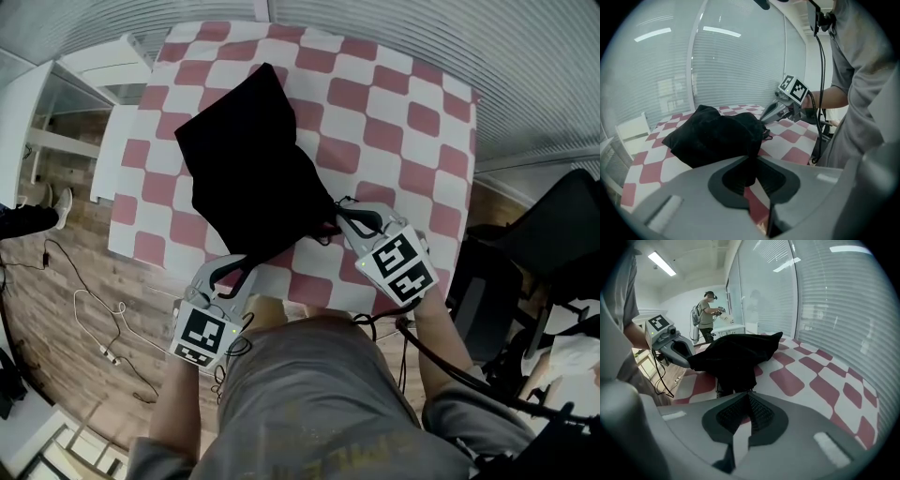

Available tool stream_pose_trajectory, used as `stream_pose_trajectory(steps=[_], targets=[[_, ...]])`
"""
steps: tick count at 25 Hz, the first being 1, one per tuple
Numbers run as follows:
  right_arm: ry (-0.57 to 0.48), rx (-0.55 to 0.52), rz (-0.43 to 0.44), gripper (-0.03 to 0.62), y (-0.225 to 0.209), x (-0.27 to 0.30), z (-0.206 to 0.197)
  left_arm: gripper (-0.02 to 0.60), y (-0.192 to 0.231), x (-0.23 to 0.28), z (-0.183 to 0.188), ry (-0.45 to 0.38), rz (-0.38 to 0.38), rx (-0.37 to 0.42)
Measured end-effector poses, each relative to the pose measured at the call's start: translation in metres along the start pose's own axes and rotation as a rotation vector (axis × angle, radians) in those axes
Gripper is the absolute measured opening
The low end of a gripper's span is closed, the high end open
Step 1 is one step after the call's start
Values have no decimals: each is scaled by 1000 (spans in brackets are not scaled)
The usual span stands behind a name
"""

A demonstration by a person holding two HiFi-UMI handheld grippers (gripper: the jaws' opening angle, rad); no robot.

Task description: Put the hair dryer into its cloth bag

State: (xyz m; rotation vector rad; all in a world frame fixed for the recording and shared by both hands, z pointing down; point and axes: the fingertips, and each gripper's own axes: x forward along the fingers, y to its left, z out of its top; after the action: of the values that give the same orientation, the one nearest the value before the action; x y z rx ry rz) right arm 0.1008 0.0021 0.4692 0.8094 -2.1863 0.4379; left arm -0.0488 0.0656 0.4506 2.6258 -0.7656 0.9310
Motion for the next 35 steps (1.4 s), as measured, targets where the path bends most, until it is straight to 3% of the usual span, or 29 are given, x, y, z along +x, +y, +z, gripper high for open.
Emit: stream_pose_trajectory(steps=[4, 7, 10, 14, 19, 22, 26, 30, 35], targets=[[-1, 0, -24, 28, 1, 5, -3, 41, 4, 15, -16, 36, 32, 5], [-24, 3, -33, 32, 1, -1, 0, 100, 0, 16, -15, 24, 32, -7], [-46, -6, -29, 80, 1, -13, 4, 197, -12, 6, -7, -4, 16, -15], [-118, 3, -52, 81, -6, -31, 12, 219, -25, -21, -4, -27, 45, -36], [-261, 60, -110, 72, -20, -67, 38, 218, -17, -74, 41, -201, 147, -148], [-359, 88, -165, 67, -19, -92, 70, 182, 8, -113, 82, -318, 262, -182], [-487, 75, -229, 58, 2, -129, 125, 116, 34, -163, 125, -459, 405, -138], [-621, 28, -290, 28, 38, -160, 173, 6, 45, -194, 152, -546, 492, -125], [-705, -73, -343, 26, 92, -169, 211, 0, 52, -223, 173, -625, 558, -121]])
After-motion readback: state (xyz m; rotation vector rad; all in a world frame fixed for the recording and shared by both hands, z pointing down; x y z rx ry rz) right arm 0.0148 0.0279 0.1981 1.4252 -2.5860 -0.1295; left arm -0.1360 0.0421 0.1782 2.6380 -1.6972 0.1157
